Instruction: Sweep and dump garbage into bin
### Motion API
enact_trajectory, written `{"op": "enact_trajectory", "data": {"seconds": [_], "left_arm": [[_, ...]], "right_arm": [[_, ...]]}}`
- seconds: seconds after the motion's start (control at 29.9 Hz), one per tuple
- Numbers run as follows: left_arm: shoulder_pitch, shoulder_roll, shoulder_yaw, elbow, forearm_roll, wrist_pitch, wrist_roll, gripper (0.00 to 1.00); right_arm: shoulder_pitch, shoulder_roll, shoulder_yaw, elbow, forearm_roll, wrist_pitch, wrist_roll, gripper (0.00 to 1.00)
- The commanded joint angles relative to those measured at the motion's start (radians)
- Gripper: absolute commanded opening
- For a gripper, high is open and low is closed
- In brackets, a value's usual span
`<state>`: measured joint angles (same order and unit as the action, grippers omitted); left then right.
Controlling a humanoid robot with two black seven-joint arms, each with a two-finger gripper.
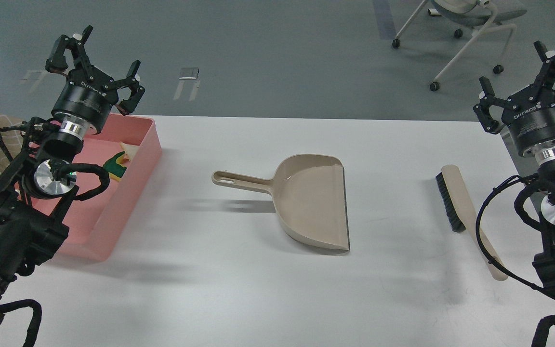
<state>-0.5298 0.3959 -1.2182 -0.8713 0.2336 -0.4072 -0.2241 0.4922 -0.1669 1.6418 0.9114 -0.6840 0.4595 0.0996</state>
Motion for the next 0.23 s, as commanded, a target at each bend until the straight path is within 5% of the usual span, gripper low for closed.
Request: {"op": "enact_trajectory", "data": {"seconds": [0.0,0.2], "left_arm": [[0.017,0.001,-0.006,-0.002,0.000,-0.001,0.002,0.98],[0.071,0.005,-0.037,-0.006,0.000,-0.001,0.000,0.98]], "right_arm": [[0.005,0.006,0.000,-0.011,0.003,0.004,0.002,1.00],[0.017,0.020,0.000,-0.016,0.011,-0.005,-0.003,1.00]]}}
